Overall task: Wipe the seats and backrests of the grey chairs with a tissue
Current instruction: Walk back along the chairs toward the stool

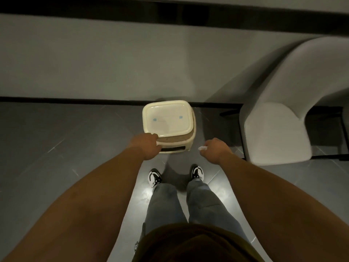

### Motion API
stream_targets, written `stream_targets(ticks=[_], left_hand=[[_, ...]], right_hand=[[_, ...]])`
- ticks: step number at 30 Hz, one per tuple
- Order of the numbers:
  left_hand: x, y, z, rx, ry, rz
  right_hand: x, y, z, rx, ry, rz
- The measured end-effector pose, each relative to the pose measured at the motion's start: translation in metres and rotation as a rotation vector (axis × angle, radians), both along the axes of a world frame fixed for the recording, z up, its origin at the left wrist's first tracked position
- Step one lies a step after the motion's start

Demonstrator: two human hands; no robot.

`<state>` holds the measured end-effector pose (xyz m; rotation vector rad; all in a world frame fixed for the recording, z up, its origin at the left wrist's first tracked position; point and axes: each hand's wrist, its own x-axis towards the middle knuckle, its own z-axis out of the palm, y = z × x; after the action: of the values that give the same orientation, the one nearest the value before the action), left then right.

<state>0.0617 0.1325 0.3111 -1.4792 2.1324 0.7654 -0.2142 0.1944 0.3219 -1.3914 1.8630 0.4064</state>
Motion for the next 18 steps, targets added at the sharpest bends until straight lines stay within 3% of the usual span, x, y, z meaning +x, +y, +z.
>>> stream_targets(ticks=[6, 9, 18], left_hand=[[0.023, -0.034, -0.031, 0.000, -0.118, 0.092], [0.022, -0.053, -0.053, -0.061, -0.088, 0.103], [0.016, -0.092, -0.132, -0.180, -0.055, 0.086]], right_hand=[[0.023, -0.050, -0.043, -0.052, -0.117, 0.078], [0.022, -0.079, -0.072, -0.072, -0.141, 0.162], [0.006, -0.151, -0.167, -0.177, -0.134, 0.112]])
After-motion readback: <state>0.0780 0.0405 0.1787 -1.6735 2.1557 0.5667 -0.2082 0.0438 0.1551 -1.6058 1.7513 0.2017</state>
